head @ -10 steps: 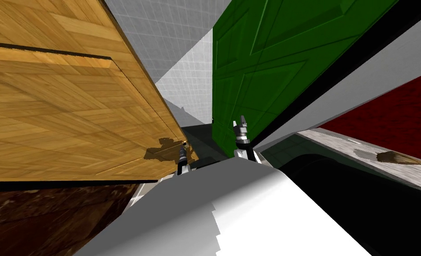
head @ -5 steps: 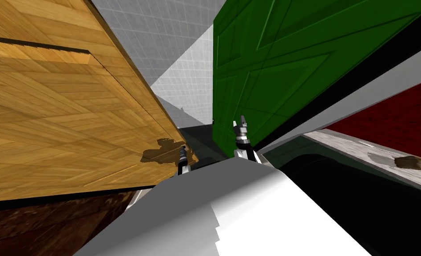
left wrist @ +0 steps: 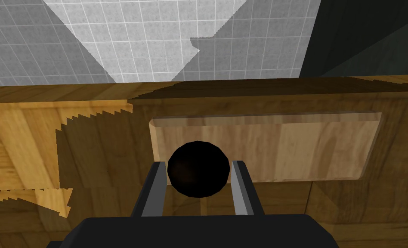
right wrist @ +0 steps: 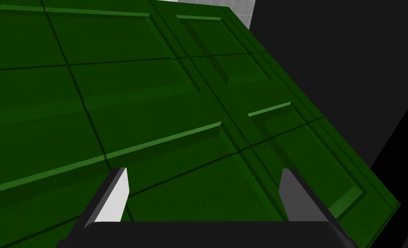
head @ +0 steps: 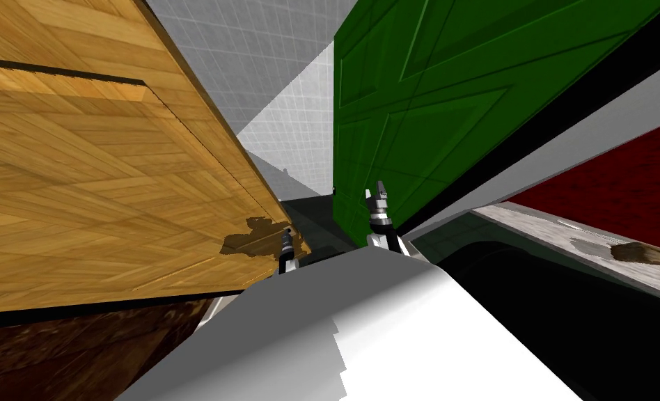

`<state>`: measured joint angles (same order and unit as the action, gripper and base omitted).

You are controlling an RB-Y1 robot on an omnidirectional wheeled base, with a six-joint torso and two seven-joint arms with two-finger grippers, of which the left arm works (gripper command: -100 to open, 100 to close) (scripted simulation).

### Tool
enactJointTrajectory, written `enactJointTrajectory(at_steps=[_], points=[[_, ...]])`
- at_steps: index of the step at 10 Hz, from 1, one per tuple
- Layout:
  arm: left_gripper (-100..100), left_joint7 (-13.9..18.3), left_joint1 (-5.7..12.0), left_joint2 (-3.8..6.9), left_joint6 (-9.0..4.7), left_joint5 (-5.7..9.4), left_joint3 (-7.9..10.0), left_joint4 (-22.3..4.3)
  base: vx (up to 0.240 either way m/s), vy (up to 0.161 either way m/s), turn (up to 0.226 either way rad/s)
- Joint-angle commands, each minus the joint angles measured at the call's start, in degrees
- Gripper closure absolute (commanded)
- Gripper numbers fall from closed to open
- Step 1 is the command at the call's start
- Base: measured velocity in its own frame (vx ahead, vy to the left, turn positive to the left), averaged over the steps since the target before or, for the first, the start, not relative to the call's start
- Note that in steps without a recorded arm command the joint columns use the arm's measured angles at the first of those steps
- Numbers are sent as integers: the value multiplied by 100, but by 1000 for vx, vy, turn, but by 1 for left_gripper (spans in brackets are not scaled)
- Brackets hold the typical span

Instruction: Push the door open

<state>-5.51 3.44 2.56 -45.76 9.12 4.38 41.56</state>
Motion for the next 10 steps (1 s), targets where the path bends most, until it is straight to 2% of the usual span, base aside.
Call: enactJointTrajectory(at_steps=[1,4,10], points=[[100,4,10,26,3,-20,-2,-7,111,-2,106],[100,12,26,62,8,-54,-5,-19,174,-8,101],[100,37,85,134,26,-175,-17,-61,188,5,185]])
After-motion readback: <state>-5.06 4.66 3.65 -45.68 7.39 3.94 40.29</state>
